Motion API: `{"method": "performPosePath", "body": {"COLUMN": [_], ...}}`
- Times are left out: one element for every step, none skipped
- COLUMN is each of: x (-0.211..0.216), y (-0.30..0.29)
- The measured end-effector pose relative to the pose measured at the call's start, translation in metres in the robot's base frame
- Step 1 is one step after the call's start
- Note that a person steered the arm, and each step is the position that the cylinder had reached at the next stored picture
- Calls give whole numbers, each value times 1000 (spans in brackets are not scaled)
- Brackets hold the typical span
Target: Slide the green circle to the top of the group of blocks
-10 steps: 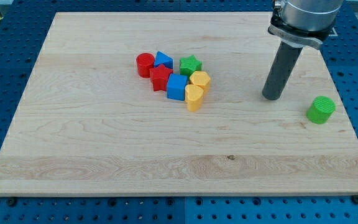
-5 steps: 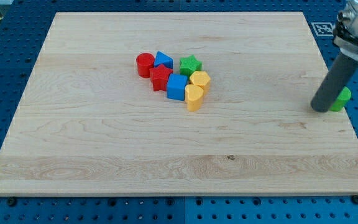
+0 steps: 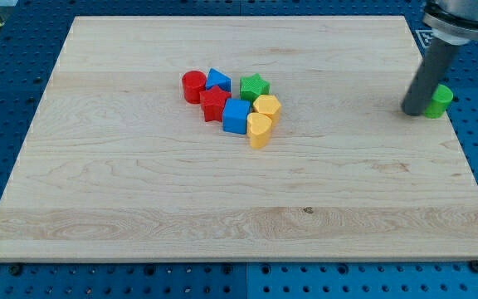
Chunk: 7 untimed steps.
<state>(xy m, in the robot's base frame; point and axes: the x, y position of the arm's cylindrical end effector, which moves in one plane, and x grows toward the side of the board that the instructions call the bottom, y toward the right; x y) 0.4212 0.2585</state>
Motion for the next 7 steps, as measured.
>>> {"method": "performPosePath", "body": {"x": [17, 8, -9, -33, -39, -21, -33], "y": [41, 65, 45, -3, -14, 32, 42]}}
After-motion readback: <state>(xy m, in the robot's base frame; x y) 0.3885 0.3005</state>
